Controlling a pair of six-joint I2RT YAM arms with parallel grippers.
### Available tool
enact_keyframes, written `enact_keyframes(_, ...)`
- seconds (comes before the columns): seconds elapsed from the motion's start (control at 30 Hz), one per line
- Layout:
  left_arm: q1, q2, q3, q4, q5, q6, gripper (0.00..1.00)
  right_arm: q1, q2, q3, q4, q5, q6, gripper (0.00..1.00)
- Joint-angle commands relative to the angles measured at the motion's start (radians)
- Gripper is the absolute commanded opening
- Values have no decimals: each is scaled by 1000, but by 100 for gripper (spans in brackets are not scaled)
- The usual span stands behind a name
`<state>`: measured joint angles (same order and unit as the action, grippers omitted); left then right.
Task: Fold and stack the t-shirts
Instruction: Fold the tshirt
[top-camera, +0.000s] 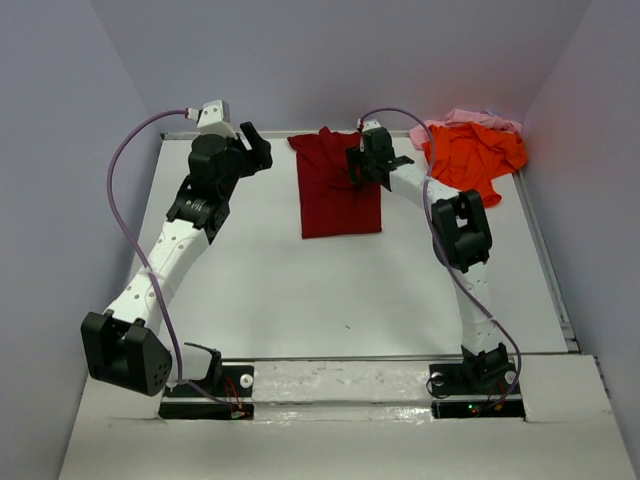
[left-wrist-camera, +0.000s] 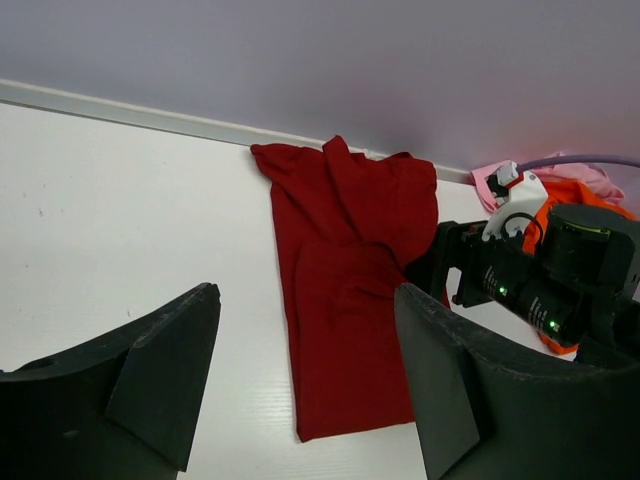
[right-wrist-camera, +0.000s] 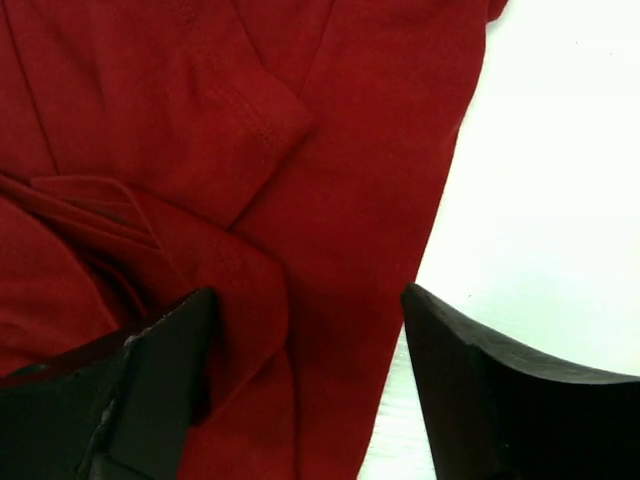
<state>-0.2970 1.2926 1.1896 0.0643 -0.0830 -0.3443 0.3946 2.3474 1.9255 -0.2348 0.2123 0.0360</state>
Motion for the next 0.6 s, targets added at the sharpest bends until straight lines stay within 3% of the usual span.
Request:
enact_keyframes(0.0, 6, -24, -2, 49, 11, 1, 80, 7, -94, -19, 25, -30, 18, 72)
enact_keyframes(0.03, 6, -24, -4, 49, 11, -1, 80, 7, -92, -17, 25, -31, 19, 66)
enact_keyframes(0.07, 6, -24, -4, 51, 11, 1, 80, 7, -92, -17, 25, -37, 19, 52)
enact_keyframes(0.2, 4, -24, -5, 49, 11, -1, 80, 7, -79, -5, 23, -91, 38, 38)
enact_keyframes(0.27, 4, -24, -5, 51, 11, -1, 80, 7, -69, 3, 20, -105, 47, 23)
enact_keyframes(0.3, 6, -26, -5, 51, 11, 1, 80, 7, -66, 4, 19, -106, 51, 1)
enact_keyframes(0.57, 4, -26, -5, 52, 14, -2, 80, 7, -69, 21, 19, -110, 39, 0)
